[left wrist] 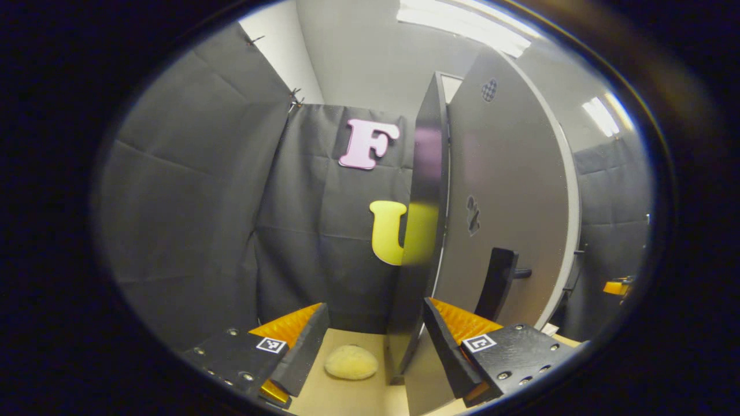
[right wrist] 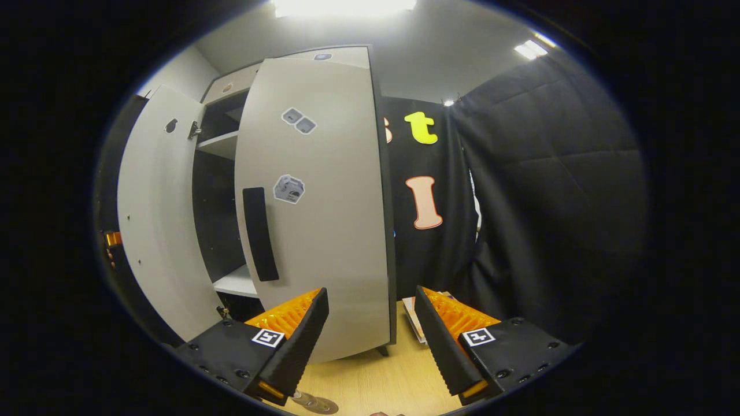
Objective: Grasp the bottle in the cabinet with the left hand and place it on the coaster, then close the right door with the right hand and the left door with the left hand.
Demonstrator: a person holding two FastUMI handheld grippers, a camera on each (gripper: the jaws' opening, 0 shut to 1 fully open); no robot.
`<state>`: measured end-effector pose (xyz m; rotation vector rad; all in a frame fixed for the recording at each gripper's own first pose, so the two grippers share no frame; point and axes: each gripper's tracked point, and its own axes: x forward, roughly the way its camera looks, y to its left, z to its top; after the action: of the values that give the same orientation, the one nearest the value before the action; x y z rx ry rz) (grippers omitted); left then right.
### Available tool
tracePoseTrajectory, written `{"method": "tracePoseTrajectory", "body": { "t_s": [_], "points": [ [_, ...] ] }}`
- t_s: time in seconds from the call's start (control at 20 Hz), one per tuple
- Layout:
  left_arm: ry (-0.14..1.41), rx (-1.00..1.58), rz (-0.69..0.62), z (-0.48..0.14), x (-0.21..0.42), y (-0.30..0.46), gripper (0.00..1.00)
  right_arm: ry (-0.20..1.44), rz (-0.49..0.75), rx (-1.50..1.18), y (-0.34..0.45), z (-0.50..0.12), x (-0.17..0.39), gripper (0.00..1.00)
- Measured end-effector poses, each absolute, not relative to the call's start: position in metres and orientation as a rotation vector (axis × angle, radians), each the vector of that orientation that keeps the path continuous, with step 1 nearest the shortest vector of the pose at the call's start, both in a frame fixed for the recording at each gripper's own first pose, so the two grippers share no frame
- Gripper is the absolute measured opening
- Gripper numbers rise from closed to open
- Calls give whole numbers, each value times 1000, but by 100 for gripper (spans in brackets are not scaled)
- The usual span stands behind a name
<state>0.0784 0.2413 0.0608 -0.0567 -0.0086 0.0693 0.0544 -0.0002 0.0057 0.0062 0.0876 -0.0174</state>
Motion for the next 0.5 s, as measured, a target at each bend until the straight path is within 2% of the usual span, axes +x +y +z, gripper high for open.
{"method": "tracePoseTrajectory", "body": {
  "t_s": [0.1,0.15,0.25,0.3,0.4,0.5],
  "points": [
    [-2,-43,21,66,90,228,94,90,-33,36,-7,4,52,92],
    [2,-26,25,66,95,228,94,89,-39,52,-11,5,50,95],
    [4,-3,34,67,89,229,94,87,-55,62,-19,5,49,92],
    [5,1,36,68,88,228,97,86,-60,57,-21,5,49,96],
    [2,10,51,68,87,225,94,89,-64,48,-24,4,49,98],
    [7,15,65,67,85,222,99,90,-58,51,-26,4,50,98]
  ]
}}
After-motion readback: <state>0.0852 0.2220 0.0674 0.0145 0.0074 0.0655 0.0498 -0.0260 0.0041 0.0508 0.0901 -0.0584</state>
